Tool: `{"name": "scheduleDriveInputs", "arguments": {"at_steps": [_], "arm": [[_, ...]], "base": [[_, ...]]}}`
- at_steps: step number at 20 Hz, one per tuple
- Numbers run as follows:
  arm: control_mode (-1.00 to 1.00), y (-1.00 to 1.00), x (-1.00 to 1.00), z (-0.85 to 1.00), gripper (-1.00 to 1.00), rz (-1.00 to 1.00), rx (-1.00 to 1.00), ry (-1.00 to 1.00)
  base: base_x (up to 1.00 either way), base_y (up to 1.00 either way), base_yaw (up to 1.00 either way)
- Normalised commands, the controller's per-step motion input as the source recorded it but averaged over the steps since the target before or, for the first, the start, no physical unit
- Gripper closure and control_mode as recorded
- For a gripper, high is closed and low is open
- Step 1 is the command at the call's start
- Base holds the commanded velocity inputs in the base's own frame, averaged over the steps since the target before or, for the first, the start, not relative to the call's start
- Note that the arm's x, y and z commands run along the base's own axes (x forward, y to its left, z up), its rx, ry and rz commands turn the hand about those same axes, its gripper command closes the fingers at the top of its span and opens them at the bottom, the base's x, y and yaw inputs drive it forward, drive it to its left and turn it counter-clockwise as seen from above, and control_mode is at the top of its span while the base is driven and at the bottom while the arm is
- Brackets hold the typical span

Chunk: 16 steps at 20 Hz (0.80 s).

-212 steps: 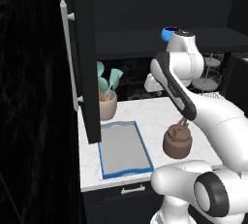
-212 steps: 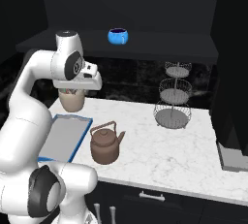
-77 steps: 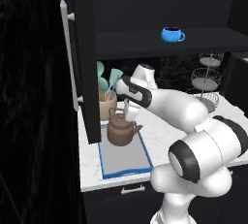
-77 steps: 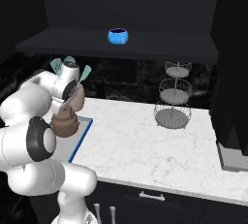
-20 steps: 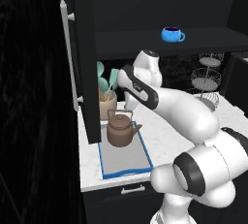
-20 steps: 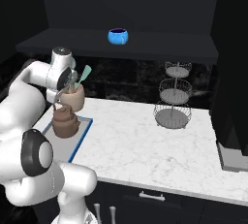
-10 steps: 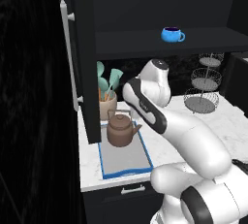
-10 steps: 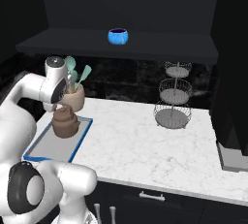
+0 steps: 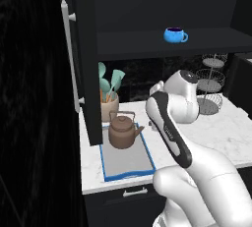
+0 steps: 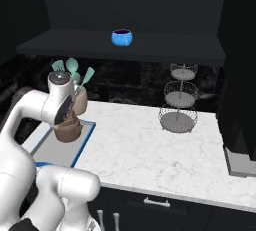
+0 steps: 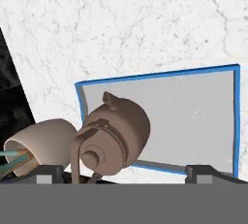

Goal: Pick the kettle from the counter and place it on the tray. Then pick the mug from the cabinet and place it on the tray. Then close the cabinet doors.

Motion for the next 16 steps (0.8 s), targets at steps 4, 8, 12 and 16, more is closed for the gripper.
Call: {"name": "scheduleDriveInputs", "arguments": {"at_steps": [4, 8, 12, 16], "arm": [[-1.00, -0.66, -0.23, 0.35, -1.00, 0.05, -0.08, -0.05], [-1.00, -0.74, -0.12, 0.39, -1.00, 0.09, -0.12, -0.08], [-1.00, -0.70, -0.14, 0.34, -1.00, 0.11, -0.13, -0.14], [-1.00, -0.53, -0.20, 0.24, -1.00, 0.12, -0.16, -0.20]], "base": [[0.00, 0.00, 0.00], [0.00, 0.00, 0.00], [0.00, 0.00, 0.00], [0.00, 0.00, 0.00]]}}
